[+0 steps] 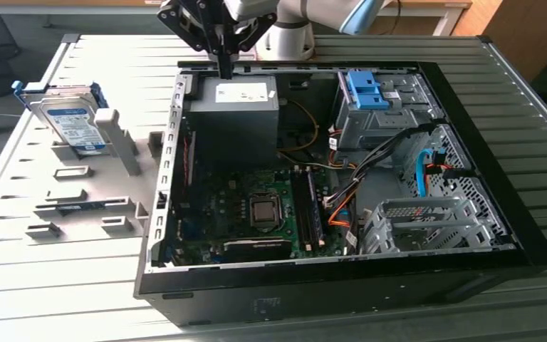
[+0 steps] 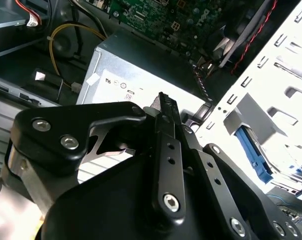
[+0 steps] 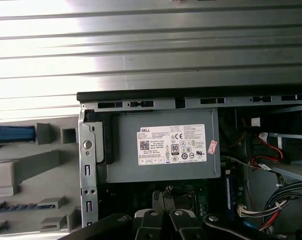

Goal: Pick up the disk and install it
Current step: 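Reach for the disk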

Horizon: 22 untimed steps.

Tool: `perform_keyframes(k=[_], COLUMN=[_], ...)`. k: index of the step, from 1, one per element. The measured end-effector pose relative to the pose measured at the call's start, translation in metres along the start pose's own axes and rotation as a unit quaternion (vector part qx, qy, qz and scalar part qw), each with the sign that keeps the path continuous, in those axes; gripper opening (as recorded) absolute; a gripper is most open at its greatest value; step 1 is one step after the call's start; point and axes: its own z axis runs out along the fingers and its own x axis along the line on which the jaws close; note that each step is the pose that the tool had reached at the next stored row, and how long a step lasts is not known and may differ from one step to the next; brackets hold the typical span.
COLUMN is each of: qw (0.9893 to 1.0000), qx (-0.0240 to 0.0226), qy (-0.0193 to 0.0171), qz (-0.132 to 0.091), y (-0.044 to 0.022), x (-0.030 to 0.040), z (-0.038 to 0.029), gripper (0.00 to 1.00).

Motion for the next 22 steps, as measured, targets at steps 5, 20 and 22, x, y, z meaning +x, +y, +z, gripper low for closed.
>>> perform_keyframes(k=[5,20,22], qw=[1.0,1.0,1.0], qx=[0.0,0.0,0.0], qy=[0.0,0.0,0.0], qz=[0.0,0.0,0.0], y=[0.0009,0.0015,0.0016], x=[0.0054,0.0137,0.0146], z=[-0.0001,0.0001,0.0001], gripper=[0.11,0.11,0.11])
